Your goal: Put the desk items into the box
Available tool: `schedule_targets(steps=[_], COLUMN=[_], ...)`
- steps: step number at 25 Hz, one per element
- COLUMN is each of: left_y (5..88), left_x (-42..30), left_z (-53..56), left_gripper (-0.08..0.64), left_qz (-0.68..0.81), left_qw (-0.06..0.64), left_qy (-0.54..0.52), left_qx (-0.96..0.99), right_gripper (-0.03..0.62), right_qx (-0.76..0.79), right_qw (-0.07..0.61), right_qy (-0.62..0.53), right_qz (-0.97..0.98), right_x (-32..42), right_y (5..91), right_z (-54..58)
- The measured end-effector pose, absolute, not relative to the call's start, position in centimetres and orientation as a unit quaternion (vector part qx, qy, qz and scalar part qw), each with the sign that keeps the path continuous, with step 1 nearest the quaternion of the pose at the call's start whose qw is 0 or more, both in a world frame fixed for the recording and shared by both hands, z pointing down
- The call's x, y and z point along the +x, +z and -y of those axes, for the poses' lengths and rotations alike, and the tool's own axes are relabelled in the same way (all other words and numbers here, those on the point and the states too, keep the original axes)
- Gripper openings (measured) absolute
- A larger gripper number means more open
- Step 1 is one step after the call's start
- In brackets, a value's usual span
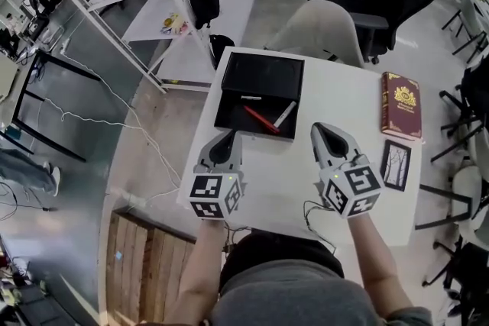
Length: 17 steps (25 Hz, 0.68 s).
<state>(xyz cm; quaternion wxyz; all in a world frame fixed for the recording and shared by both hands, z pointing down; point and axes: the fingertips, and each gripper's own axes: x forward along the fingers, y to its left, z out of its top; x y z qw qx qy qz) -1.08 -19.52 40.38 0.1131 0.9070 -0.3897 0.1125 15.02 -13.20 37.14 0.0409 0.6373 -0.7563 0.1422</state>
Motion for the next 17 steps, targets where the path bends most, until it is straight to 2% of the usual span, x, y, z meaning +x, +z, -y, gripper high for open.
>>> schedule_targets(steps=[17], left_y=[40.28], left_x=[-1.23], left_z=[19.19], left_gripper=[0.006], left_qz=[0.399], left_qw=[0.112], left_qy=[0.109], left_qx=[0.903], right_gripper=[0.003], right_qx=[0.636], right_qw=[0.033], right_qy=[0.144], right_qz=[0.758], right_x=[15.48], right_y=[37.58], right_z=[12.69])
